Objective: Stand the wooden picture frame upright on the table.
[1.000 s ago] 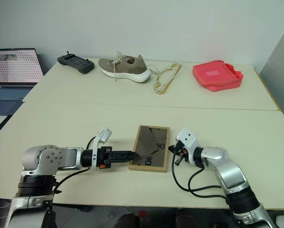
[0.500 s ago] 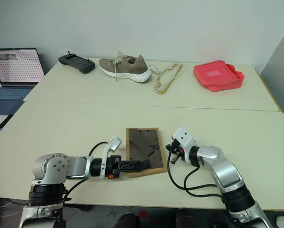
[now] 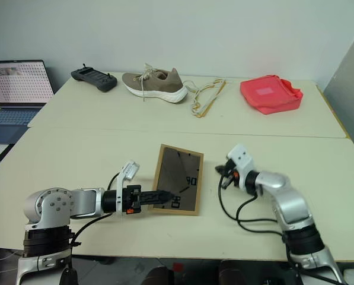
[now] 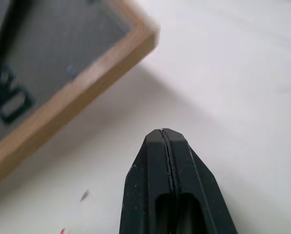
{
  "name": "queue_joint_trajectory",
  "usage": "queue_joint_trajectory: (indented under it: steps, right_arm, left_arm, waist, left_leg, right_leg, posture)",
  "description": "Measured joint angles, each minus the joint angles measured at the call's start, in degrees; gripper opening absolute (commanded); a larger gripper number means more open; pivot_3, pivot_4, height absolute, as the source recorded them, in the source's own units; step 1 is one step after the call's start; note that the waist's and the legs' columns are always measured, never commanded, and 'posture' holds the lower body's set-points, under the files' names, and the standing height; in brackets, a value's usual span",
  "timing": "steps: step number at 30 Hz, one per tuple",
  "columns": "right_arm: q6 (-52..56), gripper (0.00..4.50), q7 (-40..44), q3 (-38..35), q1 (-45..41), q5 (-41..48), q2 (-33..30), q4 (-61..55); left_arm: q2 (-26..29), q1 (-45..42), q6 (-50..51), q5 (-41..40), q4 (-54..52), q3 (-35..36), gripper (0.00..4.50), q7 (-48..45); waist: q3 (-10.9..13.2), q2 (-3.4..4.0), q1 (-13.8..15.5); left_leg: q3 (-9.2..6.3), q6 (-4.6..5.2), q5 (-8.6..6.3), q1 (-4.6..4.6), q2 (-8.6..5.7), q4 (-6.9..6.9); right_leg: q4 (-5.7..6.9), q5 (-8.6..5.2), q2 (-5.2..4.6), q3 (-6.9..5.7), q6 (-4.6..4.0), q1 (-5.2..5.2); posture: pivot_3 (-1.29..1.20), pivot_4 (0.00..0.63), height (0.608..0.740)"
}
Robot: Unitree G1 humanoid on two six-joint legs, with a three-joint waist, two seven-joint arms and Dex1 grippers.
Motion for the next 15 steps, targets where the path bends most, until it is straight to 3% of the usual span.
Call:
queue_joint_trajectory:
  steps: [8, 15]
  right_arm:
    - [14.4, 2.4, 6.6, -6.4, -11.9, 18.7, 0.7, -3.6]
    - [14.5, 3.97, 5.2, -4.5, -19.1, 19.5, 4.9, 2.6]
  left_arm:
    - [2.8, -8.9, -7.9, 0.4, 1.0, -1.8, 1.27, -4.3]
    - [3.3, -11.5, -14.8, 1.9, 3.7, -4.7, 1.27, -7.2]
  waist:
    - [0.0, -0.01, -0.1]
    - [0.0, -0.01, -0.3]
  left_leg:
    - [0.0, 0.01, -0.01, -0.01, 0.01, -0.06]
    - [0.0, 0.02, -0.01, -0.07, 0.01, -0.07]
  right_leg:
    - [-0.11, 0.0, 0.0, -0.02, 0.0, 0.0]
    - [-0.17, 0.0, 0.0, -0.03, -0.01, -0.03]
  posture:
    - [0.0, 0.15, 0.74]
    - [0.0, 0.15, 0.74]
